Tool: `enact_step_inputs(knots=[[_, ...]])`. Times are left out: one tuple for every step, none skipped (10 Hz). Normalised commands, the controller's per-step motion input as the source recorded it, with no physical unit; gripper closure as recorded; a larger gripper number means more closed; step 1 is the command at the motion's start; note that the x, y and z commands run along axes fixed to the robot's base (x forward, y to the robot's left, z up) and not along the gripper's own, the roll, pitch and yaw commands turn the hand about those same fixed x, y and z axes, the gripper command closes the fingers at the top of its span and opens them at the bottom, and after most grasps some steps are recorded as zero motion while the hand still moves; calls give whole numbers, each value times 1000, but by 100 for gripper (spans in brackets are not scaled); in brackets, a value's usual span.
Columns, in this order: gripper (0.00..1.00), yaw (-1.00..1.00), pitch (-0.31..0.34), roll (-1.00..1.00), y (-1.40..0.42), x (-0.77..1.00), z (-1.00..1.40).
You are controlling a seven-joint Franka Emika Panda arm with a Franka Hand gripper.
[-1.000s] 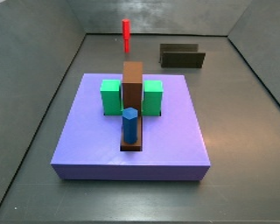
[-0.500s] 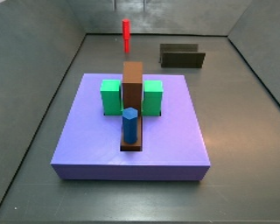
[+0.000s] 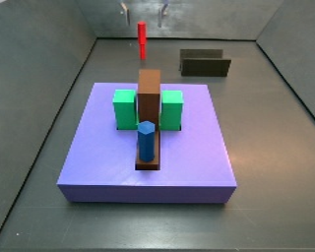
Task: Pick up the red object. Move up. Move to above the board. Insert the red object.
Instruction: Pick up the red object.
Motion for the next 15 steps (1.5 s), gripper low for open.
enact_step_inputs(knots=[[0, -97, -36, -54, 0, 0, -351], [0, -109, -24, -54, 0, 0, -314], [0, 0, 0, 0, 0, 0, -37], [0, 0, 0, 0, 0, 0, 0], [100, 0, 0, 0, 0, 0, 0], [100, 0, 0, 0, 0, 0, 0], [100, 0, 0, 0, 0, 0, 0], [100, 0, 0, 0, 0, 0, 0], [100, 0, 0, 0, 0, 0, 0], [100, 0, 0, 0, 0, 0, 0], [100, 0, 0, 0, 0, 0, 0], [100, 0, 0, 0, 0, 0, 0], [100, 0, 0, 0, 0, 0, 0], [100, 0, 0, 0, 0, 0, 0], [100, 0, 0, 0, 0, 0, 0]])
